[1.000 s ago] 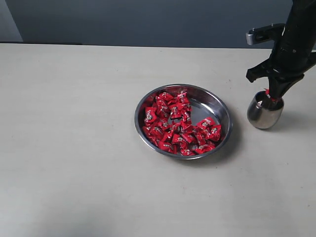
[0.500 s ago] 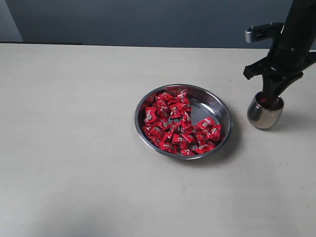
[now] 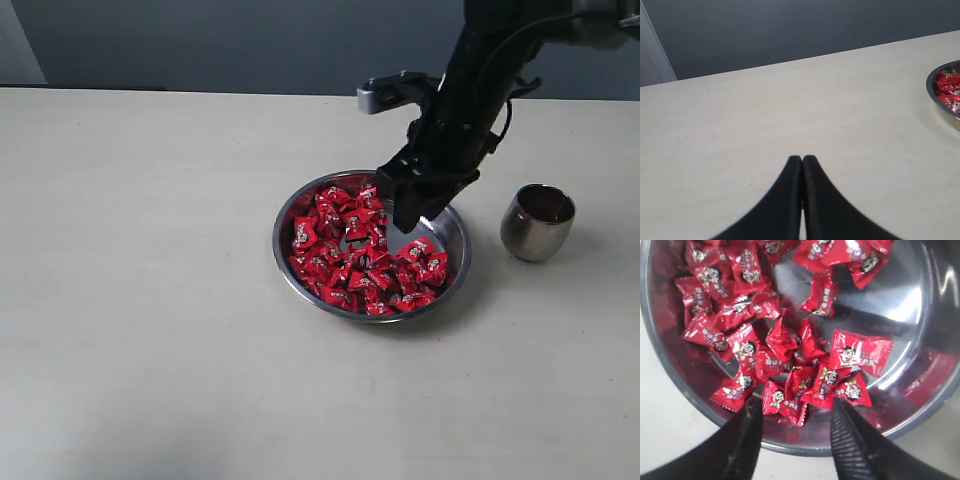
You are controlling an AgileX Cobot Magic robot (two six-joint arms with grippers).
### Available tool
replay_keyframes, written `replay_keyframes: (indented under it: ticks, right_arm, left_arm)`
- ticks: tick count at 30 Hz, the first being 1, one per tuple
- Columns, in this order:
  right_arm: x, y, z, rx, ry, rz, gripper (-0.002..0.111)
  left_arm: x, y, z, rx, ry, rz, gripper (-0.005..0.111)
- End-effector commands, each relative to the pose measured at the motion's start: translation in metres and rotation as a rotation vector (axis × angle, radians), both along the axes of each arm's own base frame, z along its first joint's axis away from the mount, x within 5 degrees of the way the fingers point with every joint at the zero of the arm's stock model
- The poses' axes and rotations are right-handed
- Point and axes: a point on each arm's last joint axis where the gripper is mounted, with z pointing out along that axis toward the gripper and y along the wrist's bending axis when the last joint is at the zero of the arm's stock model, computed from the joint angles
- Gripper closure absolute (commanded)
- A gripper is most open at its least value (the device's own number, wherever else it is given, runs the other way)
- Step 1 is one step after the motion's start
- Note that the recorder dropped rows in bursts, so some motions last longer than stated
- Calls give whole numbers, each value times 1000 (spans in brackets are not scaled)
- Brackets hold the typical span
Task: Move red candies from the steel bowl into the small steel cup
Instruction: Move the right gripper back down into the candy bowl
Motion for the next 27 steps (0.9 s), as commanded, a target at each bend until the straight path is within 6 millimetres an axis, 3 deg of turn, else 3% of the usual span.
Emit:
replay_keyframes:
  ticks: [1,7,27]
  right_arm:
    - [3,0,-17,-96,11,9,65]
    - [6,-4,-30,-153,25,8,65]
    - [6,-4,-30,-156,22,-13,65]
  left_arm:
    - [0,-1,1,-6,-9,-10,106]
    - [0,-1,1,-6,-9,-10,106]
    - [0,-1,1,-6,-9,-10,106]
